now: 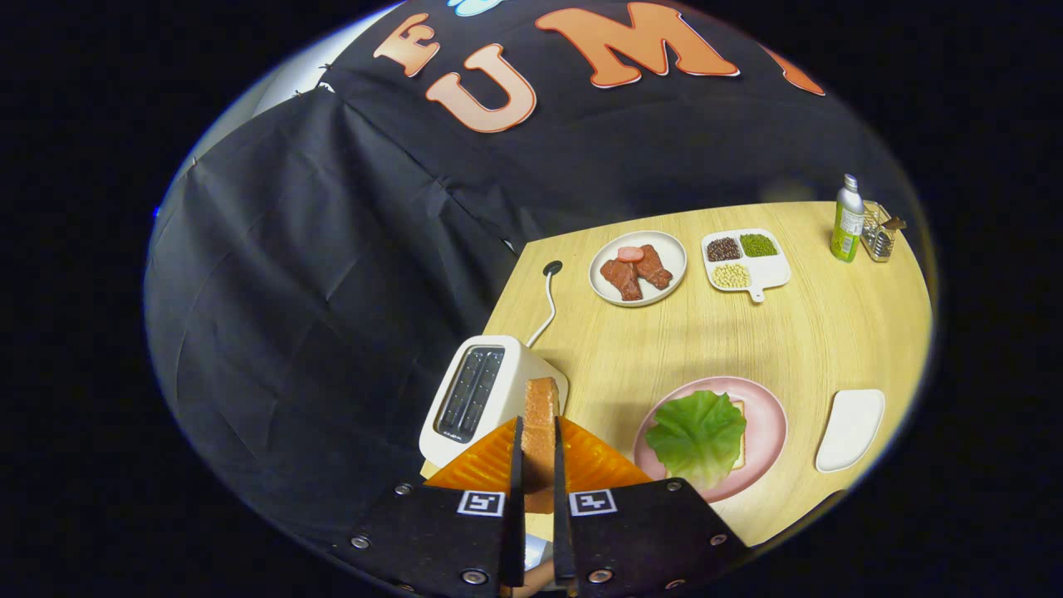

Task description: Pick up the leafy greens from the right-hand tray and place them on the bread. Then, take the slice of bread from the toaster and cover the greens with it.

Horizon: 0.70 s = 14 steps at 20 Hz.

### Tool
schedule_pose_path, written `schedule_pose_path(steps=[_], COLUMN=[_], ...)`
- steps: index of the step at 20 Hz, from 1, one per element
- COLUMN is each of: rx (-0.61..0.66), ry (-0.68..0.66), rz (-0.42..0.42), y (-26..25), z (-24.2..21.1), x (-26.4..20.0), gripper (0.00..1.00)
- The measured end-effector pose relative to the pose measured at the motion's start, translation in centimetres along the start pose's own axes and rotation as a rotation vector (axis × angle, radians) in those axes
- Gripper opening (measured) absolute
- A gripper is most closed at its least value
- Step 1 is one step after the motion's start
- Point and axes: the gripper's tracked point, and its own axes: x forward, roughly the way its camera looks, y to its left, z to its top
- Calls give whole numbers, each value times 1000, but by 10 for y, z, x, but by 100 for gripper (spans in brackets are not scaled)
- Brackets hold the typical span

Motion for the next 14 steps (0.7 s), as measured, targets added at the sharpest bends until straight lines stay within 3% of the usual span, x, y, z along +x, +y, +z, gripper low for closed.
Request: schedule_pose_path(steps=[14], rx=[119], ry=[56], rz=[-22], y=[-112], z=[-45], x=[36], gripper=[14])
